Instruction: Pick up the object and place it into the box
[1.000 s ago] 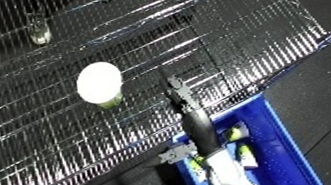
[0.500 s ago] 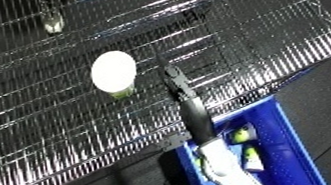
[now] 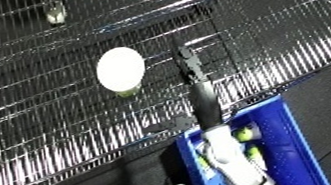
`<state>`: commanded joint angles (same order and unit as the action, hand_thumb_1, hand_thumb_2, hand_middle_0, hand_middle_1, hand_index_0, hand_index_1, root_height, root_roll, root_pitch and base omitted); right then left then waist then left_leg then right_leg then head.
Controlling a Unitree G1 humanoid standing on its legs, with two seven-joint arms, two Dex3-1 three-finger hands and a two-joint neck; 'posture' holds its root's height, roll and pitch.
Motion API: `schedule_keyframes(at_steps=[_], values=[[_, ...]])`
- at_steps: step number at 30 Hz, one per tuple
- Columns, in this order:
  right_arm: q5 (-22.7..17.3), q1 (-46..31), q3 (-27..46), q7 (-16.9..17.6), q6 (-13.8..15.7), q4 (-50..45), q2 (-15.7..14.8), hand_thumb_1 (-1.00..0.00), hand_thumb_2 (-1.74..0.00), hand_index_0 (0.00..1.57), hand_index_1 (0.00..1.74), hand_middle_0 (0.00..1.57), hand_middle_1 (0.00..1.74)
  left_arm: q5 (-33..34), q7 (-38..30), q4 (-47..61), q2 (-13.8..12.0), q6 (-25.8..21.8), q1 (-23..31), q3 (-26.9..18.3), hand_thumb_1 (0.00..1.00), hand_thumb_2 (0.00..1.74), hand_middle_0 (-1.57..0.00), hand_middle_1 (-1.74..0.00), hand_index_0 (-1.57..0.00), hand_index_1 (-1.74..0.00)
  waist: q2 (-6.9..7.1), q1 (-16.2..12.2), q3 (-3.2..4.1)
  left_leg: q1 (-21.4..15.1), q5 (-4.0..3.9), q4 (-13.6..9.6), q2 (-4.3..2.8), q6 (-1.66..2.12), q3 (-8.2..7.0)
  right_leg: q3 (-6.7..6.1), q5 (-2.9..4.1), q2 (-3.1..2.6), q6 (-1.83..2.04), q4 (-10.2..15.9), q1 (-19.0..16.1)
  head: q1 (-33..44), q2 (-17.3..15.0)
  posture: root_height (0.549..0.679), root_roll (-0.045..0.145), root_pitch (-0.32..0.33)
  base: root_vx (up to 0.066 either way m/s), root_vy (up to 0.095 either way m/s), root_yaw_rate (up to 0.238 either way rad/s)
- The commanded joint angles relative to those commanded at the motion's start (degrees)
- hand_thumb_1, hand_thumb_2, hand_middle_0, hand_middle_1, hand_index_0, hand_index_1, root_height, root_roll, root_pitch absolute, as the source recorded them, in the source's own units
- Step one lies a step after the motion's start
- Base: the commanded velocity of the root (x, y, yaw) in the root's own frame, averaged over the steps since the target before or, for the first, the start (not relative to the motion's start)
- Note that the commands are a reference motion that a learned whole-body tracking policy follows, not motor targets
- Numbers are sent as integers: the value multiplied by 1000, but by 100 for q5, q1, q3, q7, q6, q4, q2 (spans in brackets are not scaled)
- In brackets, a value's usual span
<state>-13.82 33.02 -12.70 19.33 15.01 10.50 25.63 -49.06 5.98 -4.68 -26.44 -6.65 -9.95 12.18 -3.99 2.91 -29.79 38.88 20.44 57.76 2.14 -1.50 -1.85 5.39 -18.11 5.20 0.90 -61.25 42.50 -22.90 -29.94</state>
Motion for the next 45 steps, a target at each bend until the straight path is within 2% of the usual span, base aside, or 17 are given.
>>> schedule_keyframes(at_steps=[13, 19, 25, 31, 40, 45], values=[[-399, 673, -264, -126, -224, 787, 189, 0, 0, 0, 0, 0, 0, -10, -122, -22, -16, -17, -245, 172, 1000, 1740, -1570, -1740, -1570, -1740, -71, 129, 0, 340, 36, 171, 13, -27, 19, 80, -59, 35, -21, -200, 350, -209, 326, 582, 63, 76, -20, 3, 58], [-533, 1114, -467, -262, -309, 1271, 236, 0, 0, 0, 0, 0, 0, -42, -169, -38, 7, -33, -389, 279, 1000, 1740, -1570, -1740, -1570, -1740, -127, 208, 0, 410, 60, 195, 49, -39, 32, 104, -96, 42, -34, -238, 421, -367, 410, 581, 62, 87, -21, 14, 65], [-632, 1492, -665, -406, -355, 1556, 191, 0, 0, 0, 0, 0, 0, -60, -217, -63, 30, -61, -502, 392, 1000, 1740, -1570, -1740, -1570, -1740, -170, 274, 0, 403, 58, 132, 93, -41, 45, 112, -97, 52, -31, -205, 425, -516, 484, 582, 62, 92, -9, 16, 47], [-724, 1799, -820, -517, -362, 1645, 112, -300, -522, 471, 522, 471, 522, -58, -231, -92, 76, -80, -568, 456, 1000, 1740, -1570, -1740, -1570, -1740, -198, 310, 0, 381, 61, 75, 121, -44, 37, 106, -92, 56, -33, -158, 418, -641, 531, 583, 64, 96, -18, 21, 29], [-682, 1856, -842, -418, -402, 1685, 134, -750, -1305, 1178, 1305, 1178, 1305, -21, -210, -136, 143, -115, -605, 474, 1000, 1740, -1570, -1740, -1570, -1740, -190, 295, 0, 289, 34, -52, 117, -52, 22, 79, -55, 56, -26, -68, 357, -685, 571, 586, 64, 96, -23, 15, -1], [-633, 1813, -790, -320, -327, 1654, 188, -750, -1305, 1178, 1305, 1178, 1305, -21, -197, -167, 144, -152, -608, 454, 1000, 1740, -1570, -1740, -1570, -1740, -179, 259, 0, 236, 31, -104, 108, -49, 23, 55, -27, 40, -12, -16, 320, -699, 578, 588, 62, 94, -29, 6, -29]])
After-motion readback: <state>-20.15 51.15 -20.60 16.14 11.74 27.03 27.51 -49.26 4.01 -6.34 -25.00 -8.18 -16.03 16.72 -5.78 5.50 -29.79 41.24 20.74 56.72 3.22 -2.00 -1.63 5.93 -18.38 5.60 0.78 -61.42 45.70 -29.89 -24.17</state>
